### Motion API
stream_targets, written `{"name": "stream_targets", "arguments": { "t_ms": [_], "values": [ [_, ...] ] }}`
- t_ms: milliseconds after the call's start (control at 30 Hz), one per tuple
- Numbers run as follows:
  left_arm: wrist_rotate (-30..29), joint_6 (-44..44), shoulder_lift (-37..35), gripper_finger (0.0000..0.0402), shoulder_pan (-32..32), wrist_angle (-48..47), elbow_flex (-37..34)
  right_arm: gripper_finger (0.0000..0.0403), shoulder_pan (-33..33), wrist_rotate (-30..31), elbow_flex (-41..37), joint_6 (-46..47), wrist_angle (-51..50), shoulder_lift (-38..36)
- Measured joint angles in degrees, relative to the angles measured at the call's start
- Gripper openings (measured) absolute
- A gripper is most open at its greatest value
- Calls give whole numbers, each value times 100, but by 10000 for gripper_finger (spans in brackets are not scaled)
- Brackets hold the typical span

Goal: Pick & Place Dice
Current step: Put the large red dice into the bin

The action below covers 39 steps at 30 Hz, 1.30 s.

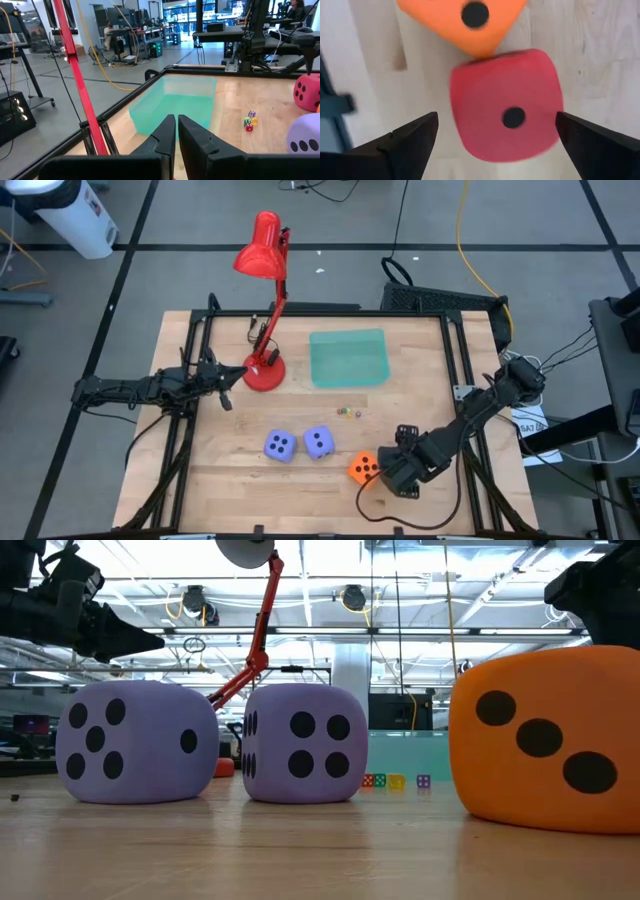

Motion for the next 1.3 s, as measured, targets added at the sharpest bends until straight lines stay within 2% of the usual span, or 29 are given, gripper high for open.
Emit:
{"name": "stream_targets", "arguments": {
  "t_ms": [233, 400, 567, 1167, 1300],
  "values": [
    [-2, 18, 0, 31, 0, -1, 0, 392, 10, 418, -15, -621, -44, -85],
    [-1, 18, 0, 31, 0, -1, 0, 392, 15, 430, -191, -1044, 186, -63],
    [0, 18, 0, 31, 0, -1, 0, 392, 11, 415, -454, -1085, 265, -70],
    [-1, 35, 0, 31, 0, -3, 0, 392, -141, 250, -1460, -1361, 1858, -93],
    [0, 35, 0, 31, 0, -2, 0, 392, -240, 207, -1552, -1363, 1953, -96]
  ]
}}
